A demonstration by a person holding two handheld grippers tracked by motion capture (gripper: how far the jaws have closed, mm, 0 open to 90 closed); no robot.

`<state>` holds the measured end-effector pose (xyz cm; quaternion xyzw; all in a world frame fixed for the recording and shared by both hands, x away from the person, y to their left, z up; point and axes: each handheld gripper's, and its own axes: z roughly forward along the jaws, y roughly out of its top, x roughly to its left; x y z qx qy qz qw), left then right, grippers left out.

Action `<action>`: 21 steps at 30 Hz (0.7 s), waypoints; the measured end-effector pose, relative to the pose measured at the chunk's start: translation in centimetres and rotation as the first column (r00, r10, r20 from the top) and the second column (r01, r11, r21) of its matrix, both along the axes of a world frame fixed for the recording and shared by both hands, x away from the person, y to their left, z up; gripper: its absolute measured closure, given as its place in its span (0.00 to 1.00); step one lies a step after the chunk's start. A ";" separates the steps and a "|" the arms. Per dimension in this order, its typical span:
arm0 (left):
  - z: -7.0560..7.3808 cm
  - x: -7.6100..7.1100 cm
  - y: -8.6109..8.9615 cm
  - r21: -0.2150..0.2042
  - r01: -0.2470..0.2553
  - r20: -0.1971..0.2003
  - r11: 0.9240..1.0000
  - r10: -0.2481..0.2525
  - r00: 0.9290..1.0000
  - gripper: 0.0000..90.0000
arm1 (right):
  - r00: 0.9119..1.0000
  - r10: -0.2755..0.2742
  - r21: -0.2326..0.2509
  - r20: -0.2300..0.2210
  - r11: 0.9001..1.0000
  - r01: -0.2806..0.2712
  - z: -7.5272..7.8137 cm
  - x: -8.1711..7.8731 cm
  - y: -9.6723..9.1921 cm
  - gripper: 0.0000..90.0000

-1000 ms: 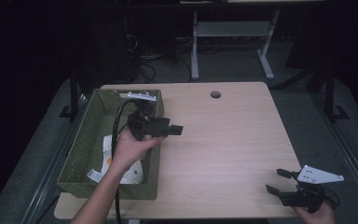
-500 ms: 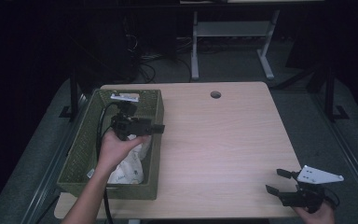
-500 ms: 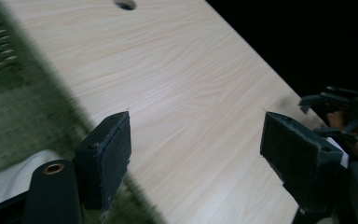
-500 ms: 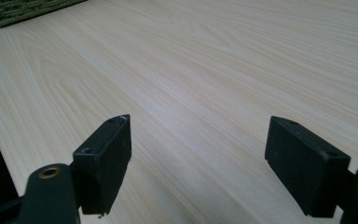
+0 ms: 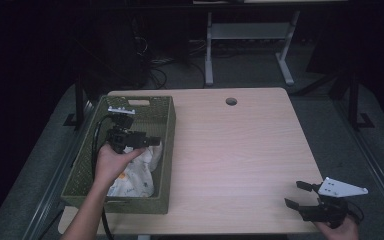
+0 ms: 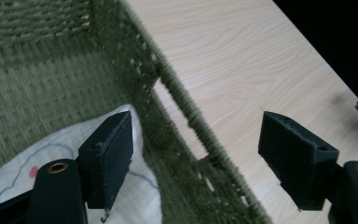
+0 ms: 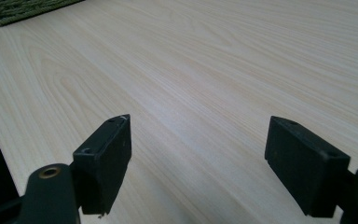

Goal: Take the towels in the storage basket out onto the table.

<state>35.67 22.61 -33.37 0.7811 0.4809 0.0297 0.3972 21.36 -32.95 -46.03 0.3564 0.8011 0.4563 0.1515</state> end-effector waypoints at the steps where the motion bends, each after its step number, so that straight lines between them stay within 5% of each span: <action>1: 0.0 0.0 0.0 0.000 0.000 0.000 1.000 0.000 1.000 0.29 | 1.000 0.000 0.000 0.000 1.000 0.000 0.0 0.0 0.0 0.25; 8: -1.3 0.3 0.5 0.104 -0.023 -0.030 0.994 0.026 0.999 0.28 | 1.000 0.004 0.003 -0.002 1.000 -0.004 0.0 0.0 0.1 0.25; 10: -1.8 0.4 0.5 0.162 -0.023 -0.036 0.986 0.029 0.999 0.28 | 1.000 0.008 -0.002 -0.002 1.000 -0.008 0.0 0.0 0.1 0.25; 13: -2.2 0.5 0.4 0.193 -0.026 -0.050 0.981 0.036 0.998 0.29 | 1.000 0.009 -0.002 -0.002 1.000 -0.009 0.0 0.0 0.1 0.25; 21: -3.6 1.3 0.0 0.332 -0.039 -0.088 0.942 0.072 0.994 0.31 | 1.000 0.011 -0.005 -0.002 1.000 -0.011 0.0 0.0 0.1 0.25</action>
